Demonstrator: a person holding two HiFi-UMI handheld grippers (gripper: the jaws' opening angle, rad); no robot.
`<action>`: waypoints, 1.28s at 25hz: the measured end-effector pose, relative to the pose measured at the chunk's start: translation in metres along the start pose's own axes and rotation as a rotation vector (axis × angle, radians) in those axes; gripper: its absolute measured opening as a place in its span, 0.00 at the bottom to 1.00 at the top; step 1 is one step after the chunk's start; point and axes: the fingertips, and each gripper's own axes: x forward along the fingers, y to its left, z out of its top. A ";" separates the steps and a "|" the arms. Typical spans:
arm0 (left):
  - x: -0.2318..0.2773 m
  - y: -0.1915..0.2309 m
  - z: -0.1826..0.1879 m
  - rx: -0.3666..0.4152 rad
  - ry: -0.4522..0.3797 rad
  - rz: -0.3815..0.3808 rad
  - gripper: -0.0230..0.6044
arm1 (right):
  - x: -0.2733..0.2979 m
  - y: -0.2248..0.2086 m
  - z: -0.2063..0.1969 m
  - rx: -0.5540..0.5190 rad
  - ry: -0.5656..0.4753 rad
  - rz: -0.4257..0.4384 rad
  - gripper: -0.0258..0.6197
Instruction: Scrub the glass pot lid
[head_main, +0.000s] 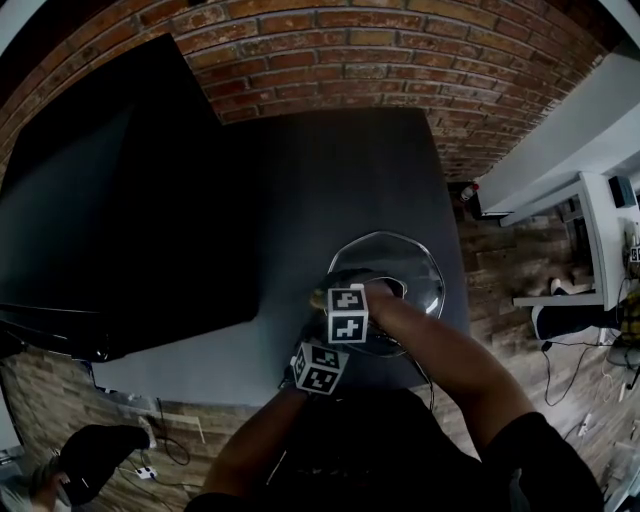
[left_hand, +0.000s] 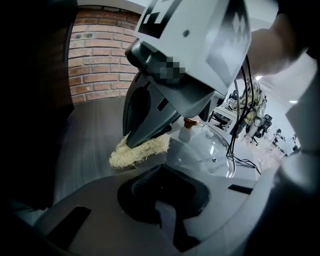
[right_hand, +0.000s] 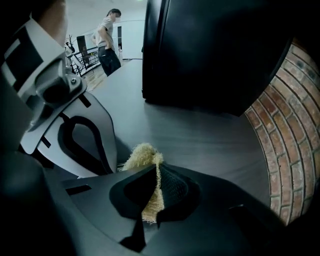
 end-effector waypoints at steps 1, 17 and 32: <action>0.000 0.000 0.000 -0.002 0.000 0.000 0.09 | 0.001 -0.002 -0.001 0.012 0.006 0.001 0.08; 0.001 -0.001 -0.001 -0.018 -0.001 0.005 0.09 | 0.002 -0.061 -0.038 0.258 0.075 -0.080 0.08; 0.001 0.000 -0.002 -0.019 0.000 0.008 0.09 | -0.021 -0.103 -0.111 0.426 0.123 -0.156 0.08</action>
